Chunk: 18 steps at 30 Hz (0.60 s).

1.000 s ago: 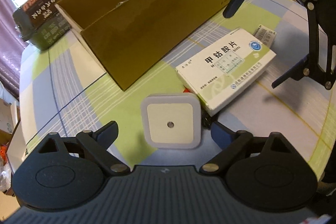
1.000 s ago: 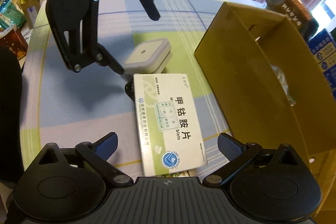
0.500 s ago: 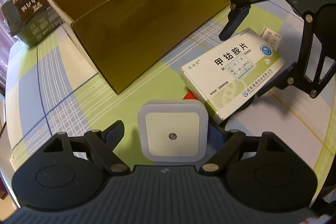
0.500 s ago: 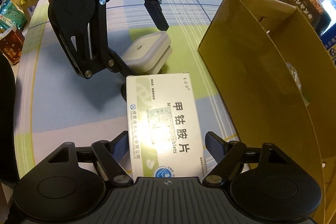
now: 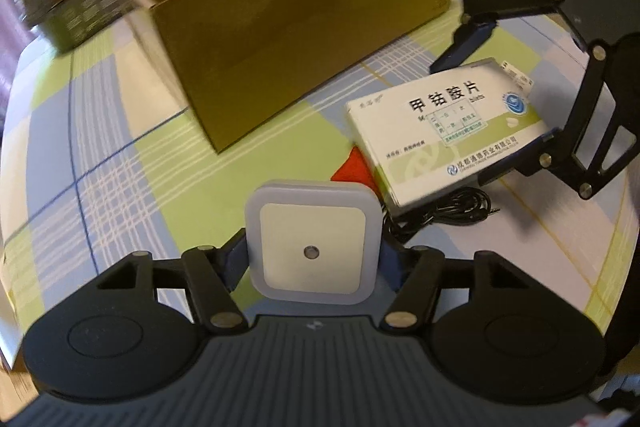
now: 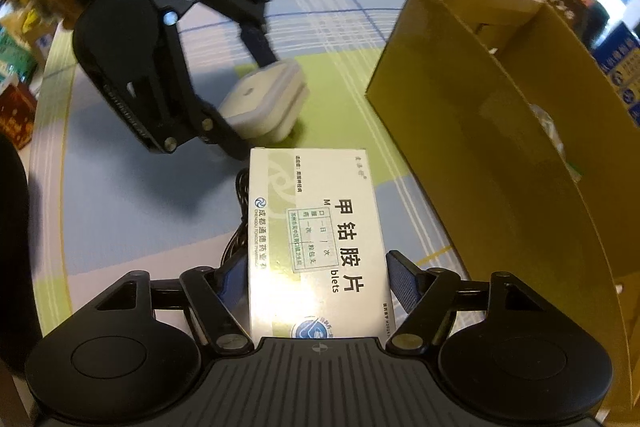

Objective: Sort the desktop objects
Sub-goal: 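Lift night light with left tool while right tool lifts white medicine box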

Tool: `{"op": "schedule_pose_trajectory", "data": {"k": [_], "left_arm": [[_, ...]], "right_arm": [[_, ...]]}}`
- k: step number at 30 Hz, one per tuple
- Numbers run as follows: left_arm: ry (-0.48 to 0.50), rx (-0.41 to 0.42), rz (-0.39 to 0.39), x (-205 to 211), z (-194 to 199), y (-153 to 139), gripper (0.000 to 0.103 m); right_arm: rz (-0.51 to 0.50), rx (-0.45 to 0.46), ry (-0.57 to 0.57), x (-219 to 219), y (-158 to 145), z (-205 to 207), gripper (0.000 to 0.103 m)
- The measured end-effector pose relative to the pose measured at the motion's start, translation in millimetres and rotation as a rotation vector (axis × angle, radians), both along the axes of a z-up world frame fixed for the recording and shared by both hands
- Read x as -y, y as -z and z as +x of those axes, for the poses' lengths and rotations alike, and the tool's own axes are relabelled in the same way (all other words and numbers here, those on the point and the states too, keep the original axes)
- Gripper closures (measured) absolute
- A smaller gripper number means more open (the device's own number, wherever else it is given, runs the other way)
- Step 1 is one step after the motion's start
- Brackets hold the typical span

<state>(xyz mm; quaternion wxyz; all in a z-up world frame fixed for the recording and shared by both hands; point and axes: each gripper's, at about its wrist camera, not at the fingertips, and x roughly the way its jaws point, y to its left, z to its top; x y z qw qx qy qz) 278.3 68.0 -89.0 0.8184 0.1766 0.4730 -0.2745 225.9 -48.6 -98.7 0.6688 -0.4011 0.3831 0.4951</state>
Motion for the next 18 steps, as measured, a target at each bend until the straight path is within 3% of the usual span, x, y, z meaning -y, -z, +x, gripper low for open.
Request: {"op": "schedule_pose_trajectory", "data": {"k": [6,18], "left_arm": [[-0.128,-0.004,-0.021,-10.4,-10.8,-16.0,0.042],[-0.237,0.002,-0.053,1.4,-43.6,-67.7,0.042]], "right_arm": [[0.052,-0.015,0.108,14.5,-11.5,-9.3,0.034],[0.167,-0.020,0.323,50.3,-55.6,-29.2,0.035]]}}
